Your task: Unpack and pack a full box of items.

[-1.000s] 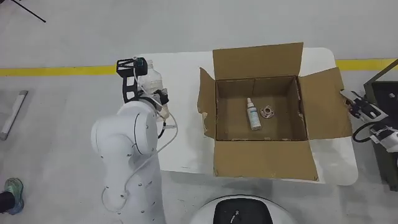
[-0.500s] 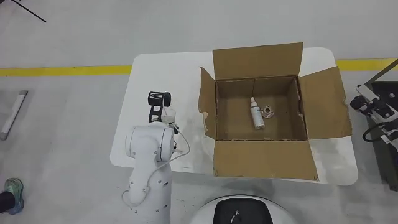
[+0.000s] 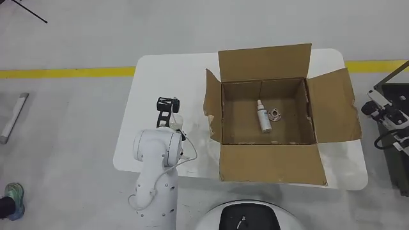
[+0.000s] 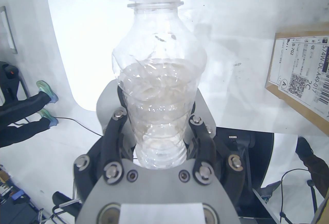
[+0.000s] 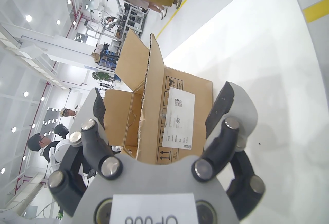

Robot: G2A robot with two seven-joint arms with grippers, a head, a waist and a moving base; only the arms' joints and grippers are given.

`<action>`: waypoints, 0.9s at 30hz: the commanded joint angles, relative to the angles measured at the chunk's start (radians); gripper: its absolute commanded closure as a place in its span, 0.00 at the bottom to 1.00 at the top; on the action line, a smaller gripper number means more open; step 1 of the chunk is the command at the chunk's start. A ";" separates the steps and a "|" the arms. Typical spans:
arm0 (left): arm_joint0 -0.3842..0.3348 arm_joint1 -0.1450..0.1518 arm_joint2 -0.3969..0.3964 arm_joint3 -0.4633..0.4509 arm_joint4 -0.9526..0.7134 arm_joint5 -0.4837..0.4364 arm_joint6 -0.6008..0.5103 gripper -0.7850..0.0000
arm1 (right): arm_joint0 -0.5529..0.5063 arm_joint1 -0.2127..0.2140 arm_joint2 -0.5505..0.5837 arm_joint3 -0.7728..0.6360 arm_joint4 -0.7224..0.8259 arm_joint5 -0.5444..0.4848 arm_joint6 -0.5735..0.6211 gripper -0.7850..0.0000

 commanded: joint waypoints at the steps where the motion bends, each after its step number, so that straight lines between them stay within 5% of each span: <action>1: 0.000 0.000 0.000 0.000 0.000 0.000 0.000 1.00 | 0.000 -0.001 -0.005 0.002 -0.001 -0.002 -0.001 0.00; 4: 0.016 0.003 0.005 0.014 0.000 -0.011 0.051 1.00 | 0.001 -0.001 -0.014 0.004 -0.003 -0.003 -0.004 0.00; 16: -0.017 0.006 -0.004 0.317 0.002 0.086 0.109 1.00 | -0.008 -0.002 0.006 0.025 0.016 -0.020 -0.005 0.00; 27: -0.056 0.009 -0.016 0.402 -0.023 0.121 0.112 1.00 | 0.007 -0.001 -0.002 0.030 0.007 -0.012 0.007 0.00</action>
